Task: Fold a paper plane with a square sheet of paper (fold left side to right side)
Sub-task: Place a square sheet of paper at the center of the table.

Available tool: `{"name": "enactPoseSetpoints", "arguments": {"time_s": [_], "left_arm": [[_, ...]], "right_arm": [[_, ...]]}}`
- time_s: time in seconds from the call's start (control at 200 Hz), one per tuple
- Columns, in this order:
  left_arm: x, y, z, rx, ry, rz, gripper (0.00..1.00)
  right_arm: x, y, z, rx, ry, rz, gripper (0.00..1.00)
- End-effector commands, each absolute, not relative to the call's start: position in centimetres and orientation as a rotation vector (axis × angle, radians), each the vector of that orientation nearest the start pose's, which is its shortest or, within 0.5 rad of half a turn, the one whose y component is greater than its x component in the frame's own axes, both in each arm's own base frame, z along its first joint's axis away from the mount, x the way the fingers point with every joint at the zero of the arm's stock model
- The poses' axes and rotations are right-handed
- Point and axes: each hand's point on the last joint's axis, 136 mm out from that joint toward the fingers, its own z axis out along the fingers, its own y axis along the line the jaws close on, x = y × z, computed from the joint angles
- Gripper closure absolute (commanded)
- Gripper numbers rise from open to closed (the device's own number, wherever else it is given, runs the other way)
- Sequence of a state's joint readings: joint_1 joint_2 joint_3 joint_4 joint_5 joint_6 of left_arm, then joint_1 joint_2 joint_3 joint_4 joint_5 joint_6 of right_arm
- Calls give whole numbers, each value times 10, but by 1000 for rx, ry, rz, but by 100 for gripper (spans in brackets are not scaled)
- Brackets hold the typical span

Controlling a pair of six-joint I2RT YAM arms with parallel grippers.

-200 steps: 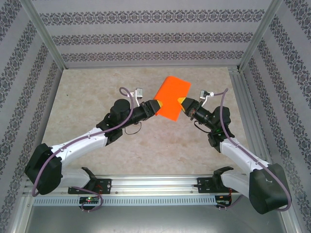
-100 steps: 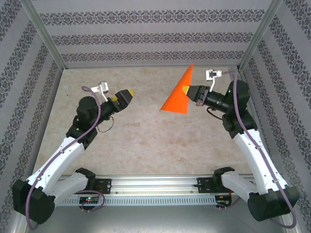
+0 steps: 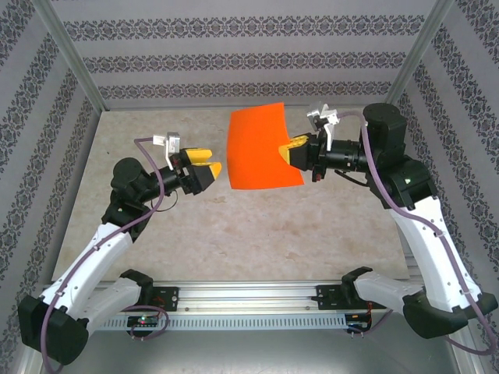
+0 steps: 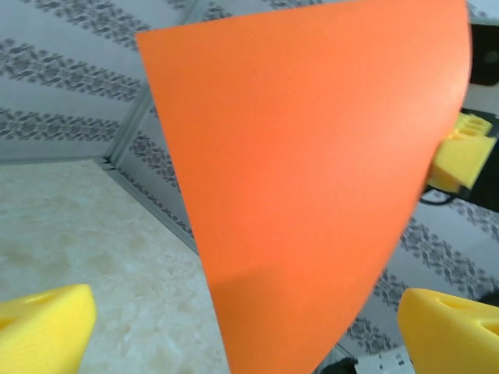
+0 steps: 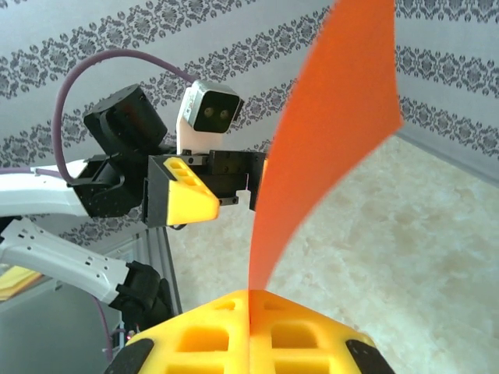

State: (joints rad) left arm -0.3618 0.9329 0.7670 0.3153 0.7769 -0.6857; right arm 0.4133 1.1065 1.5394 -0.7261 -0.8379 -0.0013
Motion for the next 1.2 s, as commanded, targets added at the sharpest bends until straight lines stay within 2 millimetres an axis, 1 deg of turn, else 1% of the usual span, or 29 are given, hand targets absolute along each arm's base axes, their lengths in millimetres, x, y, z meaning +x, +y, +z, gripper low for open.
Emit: {"name": "enactPoseSetpoints", "arguments": {"time_s": [0.0, 0.11, 0.235, 0.3, 0.38, 0.44, 0.465, 0.55, 0.614, 0.654, 0.689, 0.749, 0.809, 0.869, 0.899, 0.949, 1.009, 1.064, 1.069, 1.134, 1.194], "left_arm": [[226, -225, 403, 623, 1419, -1364, 0], [226, -229, 406, 639, 1412, -1381, 0], [220, -239, 411, 679, 1371, -1435, 0], [219, -243, 414, 694, 1356, -1452, 5], [221, -247, 415, 698, 1358, -1460, 16], [222, -248, 416, 695, 1362, -1463, 28], [224, -248, 415, 688, 1367, -1461, 34], [231, -248, 411, 649, 1399, -1457, 62], [237, -250, 404, 630, 1436, -1457, 78], [240, -250, 401, 618, 1457, -1454, 85], [245, -251, 395, 596, 1485, -1448, 87], [254, -251, 383, 554, 1550, -1438, 91], [263, -252, 368, 501, 1625, -1433, 94], [270, -254, 351, 465, 1701, -1437, 96], [274, -254, 340, 437, 1743, -1437, 97], [278, -254, 323, 401, 1812, -1431, 100], [282, -253, 297, 345, 1910, -1411, 100], [283, -252, 274, 304, 1996, -1400, 100], [283, -252, 271, 300, 2005, -1399, 100], [281, -250, 242, 251, 2113, -1389, 100], [277, -247, 216, 222, 2201, -1378, 100]], "right_arm": [[191, 224, 470, -1011, 1538, 963, 100], [188, 222, 474, -1008, 1509, 949, 100], [189, 224, 468, -1006, 1511, 956, 100], [191, 224, 464, -1002, 1518, 962, 100], [194, 225, 458, -991, 1525, 969, 100], [197, 225, 454, -968, 1531, 988, 100], [199, 224, 454, -956, 1530, 994, 100], [206, 219, 450, -917, 1543, 1022, 100], [212, 214, 446, -887, 1565, 1029, 100], [216, 211, 442, -866, 1583, 1023, 100], [220, 208, 438, -845, 1600, 1022, 100], [229, 204, 428, -800, 1640, 1022, 100], [237, 201, 413, -761, 1691, 1018, 100], [243, 200, 394, -726, 1749, 1016, 93], [245, 199, 384, -706, 1777, 1020, 86], [251, 197, 363, -659, 1841, 1017, 71], [258, 192, 336, -601, 1921, 1007, 60], [268, 181, 310, -505, 2011, 962, 48], [268, 181, 310, -505, 2011, 962, 48], [281, 163, 279, -358, 2108, 917, 39], [289, 154, 257, -259, 2158, 907, 38]]}}
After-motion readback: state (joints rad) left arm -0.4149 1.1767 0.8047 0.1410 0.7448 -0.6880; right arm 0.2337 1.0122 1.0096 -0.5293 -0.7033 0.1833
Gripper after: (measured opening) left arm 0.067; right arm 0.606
